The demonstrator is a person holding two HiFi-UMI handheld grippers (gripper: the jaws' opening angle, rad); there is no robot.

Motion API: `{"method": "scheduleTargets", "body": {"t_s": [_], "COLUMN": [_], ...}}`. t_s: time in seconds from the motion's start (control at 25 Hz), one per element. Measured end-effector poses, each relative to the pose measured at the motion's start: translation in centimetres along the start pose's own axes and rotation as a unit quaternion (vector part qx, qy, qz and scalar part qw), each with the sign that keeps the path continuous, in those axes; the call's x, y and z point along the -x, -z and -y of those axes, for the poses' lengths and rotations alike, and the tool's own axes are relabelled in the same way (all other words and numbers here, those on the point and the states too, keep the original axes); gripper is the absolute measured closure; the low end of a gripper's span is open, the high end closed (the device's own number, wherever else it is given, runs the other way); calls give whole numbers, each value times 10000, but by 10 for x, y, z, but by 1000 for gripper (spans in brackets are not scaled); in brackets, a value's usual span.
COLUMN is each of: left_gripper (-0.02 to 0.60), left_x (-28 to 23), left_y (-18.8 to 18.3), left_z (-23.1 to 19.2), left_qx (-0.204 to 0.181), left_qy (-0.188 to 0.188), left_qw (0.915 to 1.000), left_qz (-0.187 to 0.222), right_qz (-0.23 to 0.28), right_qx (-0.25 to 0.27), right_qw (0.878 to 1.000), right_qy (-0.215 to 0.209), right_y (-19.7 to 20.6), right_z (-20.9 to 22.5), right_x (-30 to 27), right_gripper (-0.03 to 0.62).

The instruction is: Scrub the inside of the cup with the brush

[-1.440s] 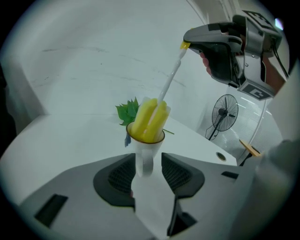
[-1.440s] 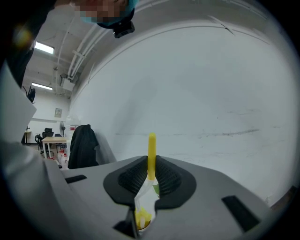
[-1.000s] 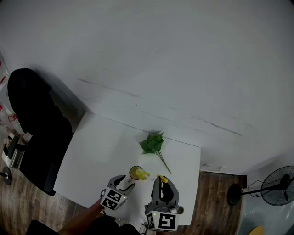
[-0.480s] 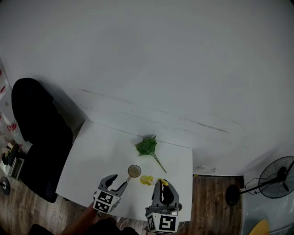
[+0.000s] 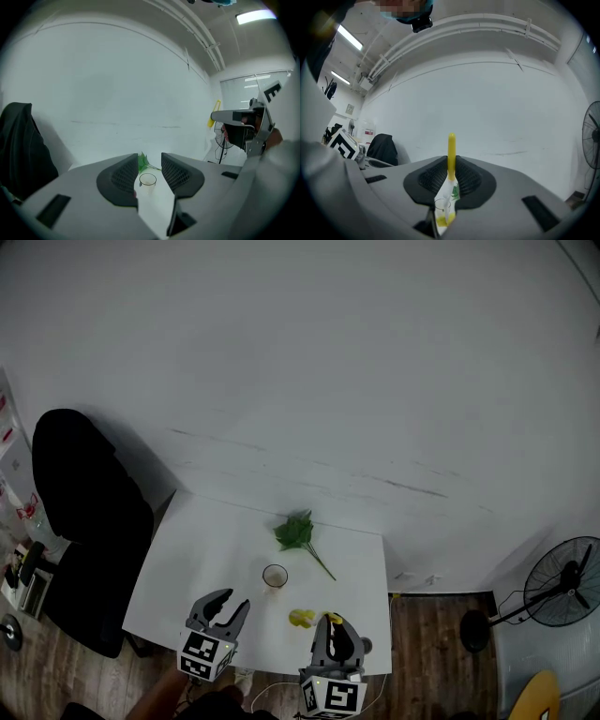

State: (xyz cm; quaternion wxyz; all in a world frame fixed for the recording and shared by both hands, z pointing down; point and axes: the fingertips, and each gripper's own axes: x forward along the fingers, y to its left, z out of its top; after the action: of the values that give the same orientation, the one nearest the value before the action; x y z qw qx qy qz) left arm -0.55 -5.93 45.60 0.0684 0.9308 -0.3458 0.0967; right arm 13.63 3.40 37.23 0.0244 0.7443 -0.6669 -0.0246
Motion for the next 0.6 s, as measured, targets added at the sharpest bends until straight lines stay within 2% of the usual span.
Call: {"method": "scheduleTargets", "body": {"t_s": [0.24, 0.6], "left_gripper": [445, 499], "left_x": [50, 102], "left_y": [-12, -4], "left_z": [18, 36], "left_qx": [-66, -82], "left_qy": [-30, -41], "left_qw": [9997, 9995], "left_qz": [253, 314], "right_qz": [-55, -206], "right_qx": [-63, -69], "right_qw": [9999, 9995], "right_qy": [112, 221], "right_y": [10, 31], "right_z": [-11, -28], "right_x": [47, 99], "right_gripper": [528, 528]}}
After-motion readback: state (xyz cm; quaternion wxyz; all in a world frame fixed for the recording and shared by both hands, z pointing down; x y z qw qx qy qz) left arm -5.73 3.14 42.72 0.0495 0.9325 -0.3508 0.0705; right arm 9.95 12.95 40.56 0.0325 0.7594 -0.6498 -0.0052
